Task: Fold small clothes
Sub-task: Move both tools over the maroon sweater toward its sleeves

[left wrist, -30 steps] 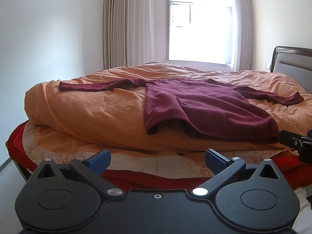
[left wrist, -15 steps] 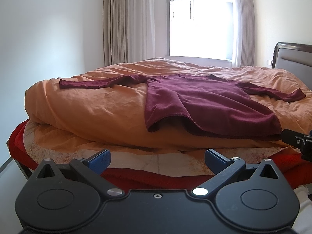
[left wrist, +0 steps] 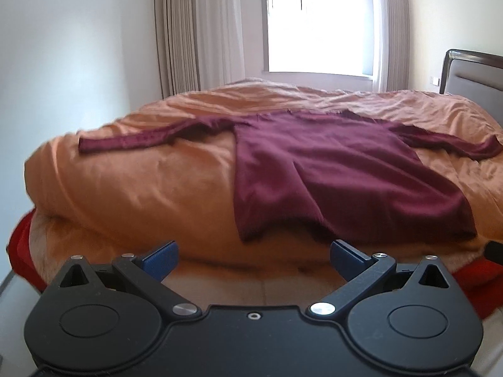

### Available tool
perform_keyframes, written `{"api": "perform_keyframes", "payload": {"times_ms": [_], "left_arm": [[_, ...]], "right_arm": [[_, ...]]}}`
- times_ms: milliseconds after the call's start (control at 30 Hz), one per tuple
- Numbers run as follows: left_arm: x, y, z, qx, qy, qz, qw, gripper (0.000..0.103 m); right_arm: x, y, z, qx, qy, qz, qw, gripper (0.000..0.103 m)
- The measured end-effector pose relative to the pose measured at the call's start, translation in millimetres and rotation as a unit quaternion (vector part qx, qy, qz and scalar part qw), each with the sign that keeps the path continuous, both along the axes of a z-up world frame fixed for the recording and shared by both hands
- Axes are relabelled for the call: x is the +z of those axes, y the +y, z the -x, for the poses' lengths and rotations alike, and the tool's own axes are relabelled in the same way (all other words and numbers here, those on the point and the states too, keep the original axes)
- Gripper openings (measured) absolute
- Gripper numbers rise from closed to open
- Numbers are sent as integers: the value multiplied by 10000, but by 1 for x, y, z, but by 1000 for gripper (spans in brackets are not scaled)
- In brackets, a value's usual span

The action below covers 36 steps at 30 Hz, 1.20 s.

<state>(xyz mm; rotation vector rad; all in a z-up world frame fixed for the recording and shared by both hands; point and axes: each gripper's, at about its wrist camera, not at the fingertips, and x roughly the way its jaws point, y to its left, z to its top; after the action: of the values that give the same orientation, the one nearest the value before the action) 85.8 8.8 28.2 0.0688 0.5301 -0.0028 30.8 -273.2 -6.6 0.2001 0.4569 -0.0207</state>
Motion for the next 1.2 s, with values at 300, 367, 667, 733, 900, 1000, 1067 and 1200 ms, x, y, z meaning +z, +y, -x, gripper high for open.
{"api": "perform_keyframes", "payload": {"times_ms": [300,367,667,733,900,1000,1067,1200], "left_arm": [[34,-11,-79,-193,78,-140,9997,102],[39,-14,-98,-207,45,-239,9995,102],[53,-42,-177,-325,-93,-464,9984,102],[51,-52,-195,-331,-75,-477,9983,102],[41,-82,-240,-430,65,-530,9977,102],[30,-99,-266,-481,73,-487,9976,102],[19,-111,-280,-531,-8,-532,9972,102],[-5,-129,-304,-589,-31,-756,9954,102]], "right_arm": [[20,-33,-55,-248,-21,321,9992,103],[22,-40,-68,-296,11,376,9989,103],[16,-82,-129,-626,219,504,9965,103],[14,-91,-140,-697,274,511,9959,103],[9,-116,-168,-844,347,535,9944,103],[5,-133,-187,-903,430,509,9937,103],[2,-146,-198,-944,468,424,9935,103],[-3,-176,-214,-1095,222,332,9932,103]]}}
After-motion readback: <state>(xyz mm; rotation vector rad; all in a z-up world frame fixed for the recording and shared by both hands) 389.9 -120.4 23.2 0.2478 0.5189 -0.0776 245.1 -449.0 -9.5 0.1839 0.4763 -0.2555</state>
